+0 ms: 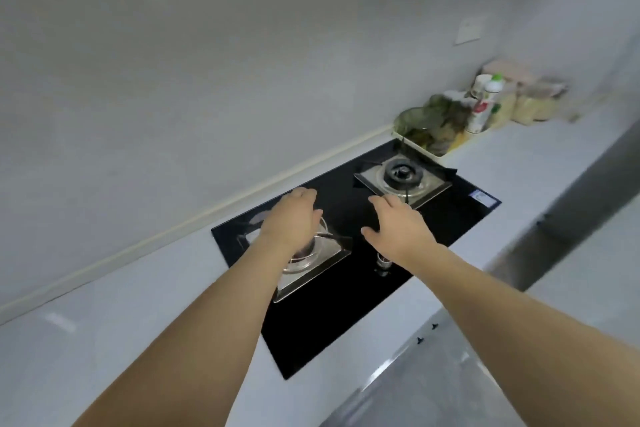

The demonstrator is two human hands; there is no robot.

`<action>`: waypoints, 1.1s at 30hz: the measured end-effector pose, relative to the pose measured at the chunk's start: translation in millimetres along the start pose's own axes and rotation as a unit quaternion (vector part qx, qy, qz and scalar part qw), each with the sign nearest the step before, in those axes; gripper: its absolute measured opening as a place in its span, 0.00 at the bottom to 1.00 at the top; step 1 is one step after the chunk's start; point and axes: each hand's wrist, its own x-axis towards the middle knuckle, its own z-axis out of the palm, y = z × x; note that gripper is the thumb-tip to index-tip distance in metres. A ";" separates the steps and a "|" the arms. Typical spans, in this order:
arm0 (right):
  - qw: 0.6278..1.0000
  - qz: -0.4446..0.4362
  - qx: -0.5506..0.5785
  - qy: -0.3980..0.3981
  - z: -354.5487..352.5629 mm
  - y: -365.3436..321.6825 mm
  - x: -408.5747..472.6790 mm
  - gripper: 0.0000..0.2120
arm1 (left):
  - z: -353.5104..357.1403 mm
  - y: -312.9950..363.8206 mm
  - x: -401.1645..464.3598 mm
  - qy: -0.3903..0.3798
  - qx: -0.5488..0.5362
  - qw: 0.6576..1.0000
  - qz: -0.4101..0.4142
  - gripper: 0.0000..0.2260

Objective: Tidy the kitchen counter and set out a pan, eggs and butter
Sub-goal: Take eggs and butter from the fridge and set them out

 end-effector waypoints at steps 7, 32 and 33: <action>0.993 0.107 0.010 0.048 -50.2 136.1 -28.9 0.29 | 22.3 144.2 61.8 0.004 -0.027 0.995 0.095 0.20; 0.891 0.394 0.115 0.196 -152.3 507.0 -117.7 0.29 | 106.6 564.2 217.0 -0.043 -0.050 0.922 0.381 0.22; 0.882 0.403 0.120 0.213 -158.1 517.3 -117.1 0.29 | 106.9 575.1 228.3 -0.047 -0.054 0.918 0.390 0.22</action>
